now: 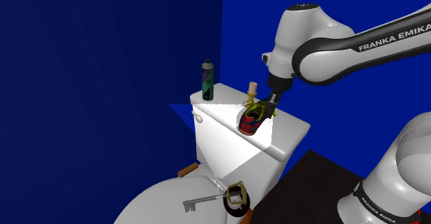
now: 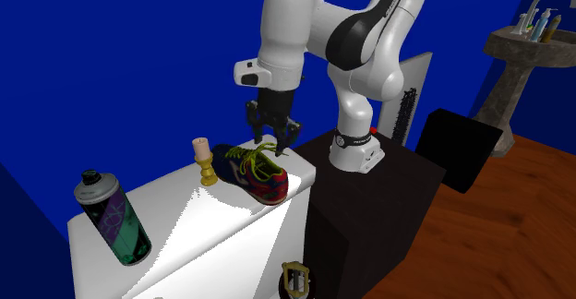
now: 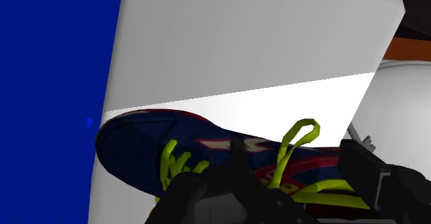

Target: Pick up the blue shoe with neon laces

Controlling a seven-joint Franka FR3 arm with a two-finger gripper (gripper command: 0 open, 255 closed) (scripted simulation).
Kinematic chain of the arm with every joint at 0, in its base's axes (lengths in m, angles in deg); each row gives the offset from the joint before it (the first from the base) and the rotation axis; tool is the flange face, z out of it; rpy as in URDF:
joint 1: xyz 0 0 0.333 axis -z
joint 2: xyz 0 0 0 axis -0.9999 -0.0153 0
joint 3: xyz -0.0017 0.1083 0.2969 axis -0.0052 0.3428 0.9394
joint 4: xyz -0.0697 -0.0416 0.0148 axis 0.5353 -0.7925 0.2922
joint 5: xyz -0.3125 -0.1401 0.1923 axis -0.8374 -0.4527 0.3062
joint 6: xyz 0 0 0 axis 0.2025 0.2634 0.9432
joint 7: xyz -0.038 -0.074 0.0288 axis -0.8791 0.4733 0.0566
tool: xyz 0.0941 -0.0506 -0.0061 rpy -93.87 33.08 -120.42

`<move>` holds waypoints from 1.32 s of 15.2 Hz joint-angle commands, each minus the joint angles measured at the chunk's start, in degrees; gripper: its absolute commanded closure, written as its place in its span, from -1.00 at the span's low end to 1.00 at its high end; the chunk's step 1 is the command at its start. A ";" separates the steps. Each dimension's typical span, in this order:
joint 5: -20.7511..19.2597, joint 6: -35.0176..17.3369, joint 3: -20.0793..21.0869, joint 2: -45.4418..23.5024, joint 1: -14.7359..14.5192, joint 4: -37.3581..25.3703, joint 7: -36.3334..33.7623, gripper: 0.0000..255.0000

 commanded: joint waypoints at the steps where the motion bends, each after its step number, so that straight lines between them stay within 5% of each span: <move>1: -0.01 -0.23 0.04 -0.12 0.01 0.09 -0.05 1.00; 9: -0.04 -0.22 -0.02 -0.13 0.04 0.06 0.01 1.00; 20: 0.22 9.39 -0.98 3.10 -0.14 -6.40 1.36 1.00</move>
